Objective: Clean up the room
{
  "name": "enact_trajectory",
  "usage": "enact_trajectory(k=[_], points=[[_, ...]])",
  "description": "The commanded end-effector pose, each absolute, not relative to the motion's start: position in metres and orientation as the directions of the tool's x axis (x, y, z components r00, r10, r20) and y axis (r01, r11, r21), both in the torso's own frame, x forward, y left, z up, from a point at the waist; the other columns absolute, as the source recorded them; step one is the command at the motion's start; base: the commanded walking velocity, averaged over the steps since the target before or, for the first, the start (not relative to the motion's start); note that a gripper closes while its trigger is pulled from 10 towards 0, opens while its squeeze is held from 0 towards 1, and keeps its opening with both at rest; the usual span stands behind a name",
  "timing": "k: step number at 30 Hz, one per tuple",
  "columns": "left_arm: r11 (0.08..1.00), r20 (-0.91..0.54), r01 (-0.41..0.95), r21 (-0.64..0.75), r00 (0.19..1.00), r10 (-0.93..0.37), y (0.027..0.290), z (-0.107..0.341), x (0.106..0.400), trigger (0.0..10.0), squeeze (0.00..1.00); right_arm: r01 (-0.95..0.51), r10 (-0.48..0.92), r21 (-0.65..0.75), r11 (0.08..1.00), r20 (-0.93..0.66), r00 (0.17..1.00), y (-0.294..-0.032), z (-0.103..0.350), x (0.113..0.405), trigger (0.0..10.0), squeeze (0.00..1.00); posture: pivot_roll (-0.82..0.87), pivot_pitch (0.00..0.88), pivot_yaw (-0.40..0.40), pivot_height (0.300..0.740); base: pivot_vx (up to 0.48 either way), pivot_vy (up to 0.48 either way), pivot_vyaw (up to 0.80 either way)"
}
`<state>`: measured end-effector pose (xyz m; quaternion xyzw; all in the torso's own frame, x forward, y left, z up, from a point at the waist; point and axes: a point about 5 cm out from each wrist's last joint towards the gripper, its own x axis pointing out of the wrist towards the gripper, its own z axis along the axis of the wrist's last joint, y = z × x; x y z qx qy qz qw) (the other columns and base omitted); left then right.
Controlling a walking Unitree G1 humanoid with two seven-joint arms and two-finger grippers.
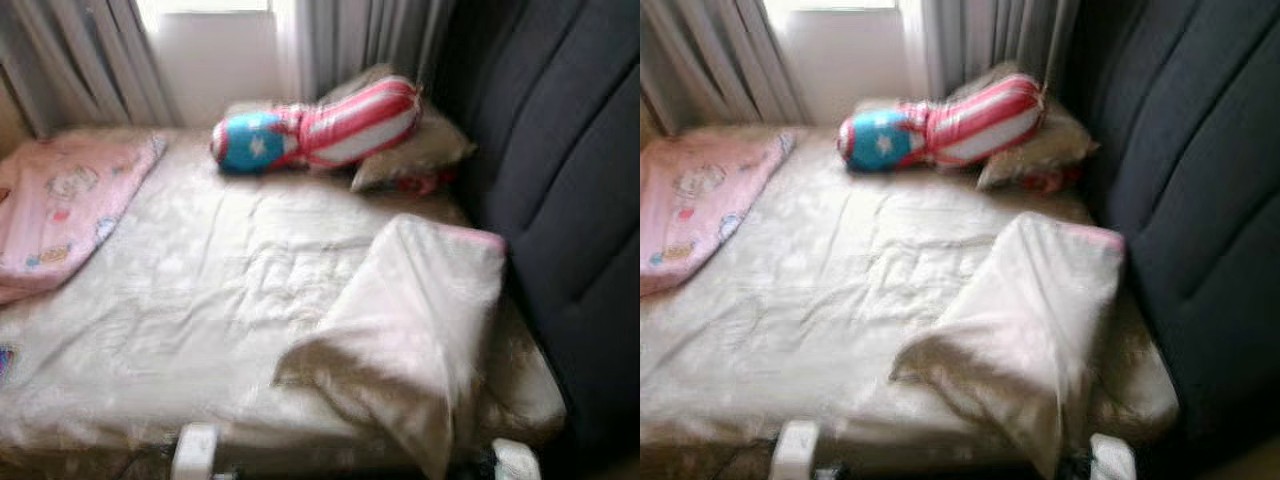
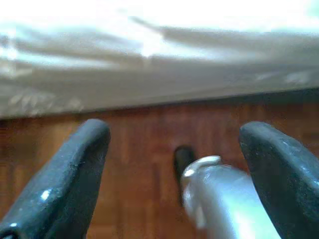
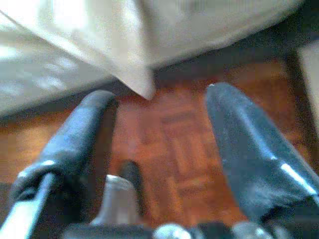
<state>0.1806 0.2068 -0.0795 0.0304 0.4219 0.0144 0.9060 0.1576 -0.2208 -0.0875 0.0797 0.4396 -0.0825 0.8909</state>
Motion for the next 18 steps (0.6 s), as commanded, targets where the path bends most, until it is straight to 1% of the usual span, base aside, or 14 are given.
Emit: enact_trajectory(k=[1, 11, 15, 17, 18], points=[[0.999, -0.762, 0.016, 0.051, 0.647, 0.029, 0.1978, -0.079, 0.1853, 10.0, 0.0, 0.232, -0.103, 0.043, 0.972, -0.807, 0.581, -0.2307, -0.0894, 0.1471, 10.0, 0.0, -0.07, 0.0, -0.027, 0.74, 0.0, 0.0, 0.0], [0.998, -0.763, 0.021, 0.054, 0.646, 0.028, 0.198, -0.0791, 0.1847, 10.0, 0.0, 0.209, -0.094, 0.039, 0.977, -0.803, 0.589, -0.2301, -0.0889, 0.1477, 10.0, 0.0, -0.07, 0.0, -0.026, 0.74, 0.0, 0.0, 0.0], [0.999, -0.761, 0.012, 0.045, 0.648, 0.027, 0.1989, -0.0792, 0.1842, 10.0, 0.0, 0.181, -0.072, 0.052, 0.982, -0.783, 0.618, -0.2282, -0.0873, 0.1503, 10.0, 0.0, -0.09, 0.0, -0.017, 0.74, 0.0, 0.0, 0.0], [0.999, -0.76, 0.01, 0.042, 0.649, 0.026, 0.199, -0.0791, 0.184, 10.0, 0.0, 0.199, -0.071, 0.073, 0.977, -0.77, 0.634, -0.2276, -0.0866, 0.151, 10.0, 0.0, -0.09, 0.0, -0.014, 0.74, 0.0, 0.0, 0.0], [0.999, -0.753, 0.006, 0.036, 0.657, 0.023, 0.1991, -0.0787, 0.1842, 10.0, 0.0, 0.199, -0.069, 0.084, 0.976, -0.752, 0.656, -0.2272, -0.0851, 0.1526, 10.0, 0.0, -0.1, 0.0, -0.009, 0.74, 0.0, 0.0, 0.0]])
